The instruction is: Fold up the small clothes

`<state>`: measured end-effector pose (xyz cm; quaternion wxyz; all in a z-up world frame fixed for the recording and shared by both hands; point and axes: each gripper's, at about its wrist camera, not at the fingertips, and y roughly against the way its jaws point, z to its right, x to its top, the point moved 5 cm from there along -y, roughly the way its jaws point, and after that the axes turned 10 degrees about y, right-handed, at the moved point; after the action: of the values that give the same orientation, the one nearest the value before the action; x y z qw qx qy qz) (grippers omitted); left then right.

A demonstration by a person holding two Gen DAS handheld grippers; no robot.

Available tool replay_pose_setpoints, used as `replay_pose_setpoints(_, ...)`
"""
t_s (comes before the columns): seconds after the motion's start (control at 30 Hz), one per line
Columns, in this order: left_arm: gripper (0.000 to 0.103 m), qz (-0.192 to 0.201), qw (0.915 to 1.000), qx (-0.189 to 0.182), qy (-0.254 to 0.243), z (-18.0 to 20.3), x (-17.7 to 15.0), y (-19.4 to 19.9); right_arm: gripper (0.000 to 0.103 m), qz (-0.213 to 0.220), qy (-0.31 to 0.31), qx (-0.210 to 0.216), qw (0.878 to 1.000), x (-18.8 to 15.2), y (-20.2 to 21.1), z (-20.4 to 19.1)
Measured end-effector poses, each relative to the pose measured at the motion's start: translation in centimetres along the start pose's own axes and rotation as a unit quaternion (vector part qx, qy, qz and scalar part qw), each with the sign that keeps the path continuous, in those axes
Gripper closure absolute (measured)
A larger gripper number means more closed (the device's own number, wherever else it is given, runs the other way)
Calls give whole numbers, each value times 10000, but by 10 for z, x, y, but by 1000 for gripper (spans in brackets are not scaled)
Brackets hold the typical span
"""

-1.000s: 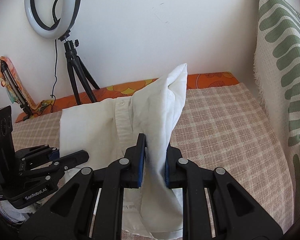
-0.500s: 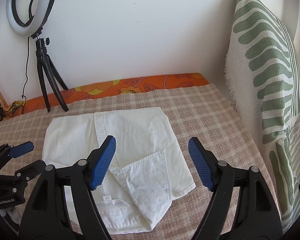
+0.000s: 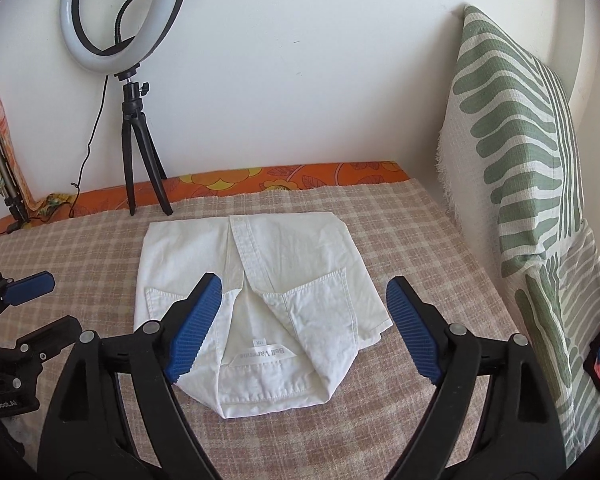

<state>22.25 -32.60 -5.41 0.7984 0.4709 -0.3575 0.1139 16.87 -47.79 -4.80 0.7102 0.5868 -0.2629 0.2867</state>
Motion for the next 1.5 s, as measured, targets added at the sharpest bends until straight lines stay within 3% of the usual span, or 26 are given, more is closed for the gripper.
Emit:
replay_pose_setpoints(0.13,26,199,9998,-5,-2,-3,-9,37,9,162,45,-19,9999,-6,34,-18)
replay_pose_setpoints(0.5,21,517,9986,20,-114,-19,-55,122,1,488,224,-48,9985,-40,108,-77)
replay_pose_setpoints(0.73,21,468,9987,175,-39,-41,-86,143,0,544,105,-67,9984,-64,127,-98)
replay_pose_setpoints(0.9,9,669,9972,322,59,-54,-93,155,0,503,8,-27,9987,-80,129,-110)
replay_pose_setpoints(0.97,0,666,9971,344,93,-57,-93,156,0,484,-57,-53,9988,-85,127,-113)
replay_pose_setpoints(1.2,0,462,9976,414,293,-69,-99,146,0,483,-167,-170,9985,-95,116,-119)
replay_pose_setpoints(1.4,0,672,9924,935,-441,-60,-114,144,0,477,-155,-238,9985,-98,112,-123)
replay_pose_setpoints(1.5,0,486,9939,856,-494,-58,-120,139,0,466,-229,-151,9985,-98,111,-124)
